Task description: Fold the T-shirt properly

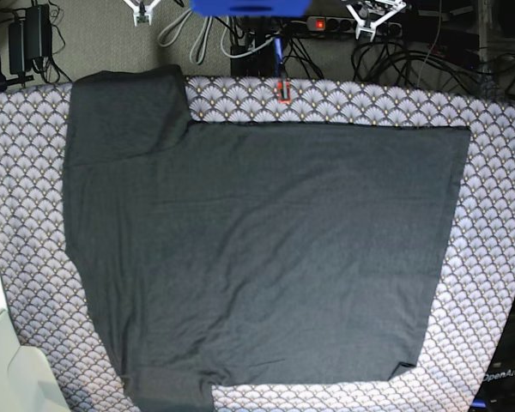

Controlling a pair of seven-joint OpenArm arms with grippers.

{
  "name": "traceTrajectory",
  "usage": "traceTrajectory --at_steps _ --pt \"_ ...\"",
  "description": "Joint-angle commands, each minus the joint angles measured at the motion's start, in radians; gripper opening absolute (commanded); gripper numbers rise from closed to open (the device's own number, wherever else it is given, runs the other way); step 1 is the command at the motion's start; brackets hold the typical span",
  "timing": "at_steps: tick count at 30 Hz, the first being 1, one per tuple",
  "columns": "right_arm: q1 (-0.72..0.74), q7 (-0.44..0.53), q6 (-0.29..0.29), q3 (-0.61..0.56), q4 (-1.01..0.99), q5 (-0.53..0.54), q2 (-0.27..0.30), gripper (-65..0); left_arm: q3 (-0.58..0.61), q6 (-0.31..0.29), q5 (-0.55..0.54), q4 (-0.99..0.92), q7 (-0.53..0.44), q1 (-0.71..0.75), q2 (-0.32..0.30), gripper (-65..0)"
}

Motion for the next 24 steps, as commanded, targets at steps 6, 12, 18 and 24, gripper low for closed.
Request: traceTrajectory --at_steps 6,12,18,24 --pt "-0.007 0.001 0.008 -0.002 0.008 0.004 0.004 -65.0 -0.002 0.002 -0.001 0.007 -0.001 0.009 -0.004 -64.7" --pt "-0.009 0.001 0.008 -0.001 0.011 0.004 0.008 -65.0 -0.002 -0.003 -0.003 0.007 -0.001 0.011 -0.004 -64.7" --pt "-0.009 0.001 0.008 -0.001 0.011 0.004 0.006 -65.0 0.007 -0.003 -0.115 0.007 -0.001 0.011 -0.012 -64.7" --pt "-0.009 0.003 0.008 -0.001 0.011 0.004 0.006 -65.0 0.007 -0.003 -0.119 0.007 -0.001 0.011 -0.014 -64.7"
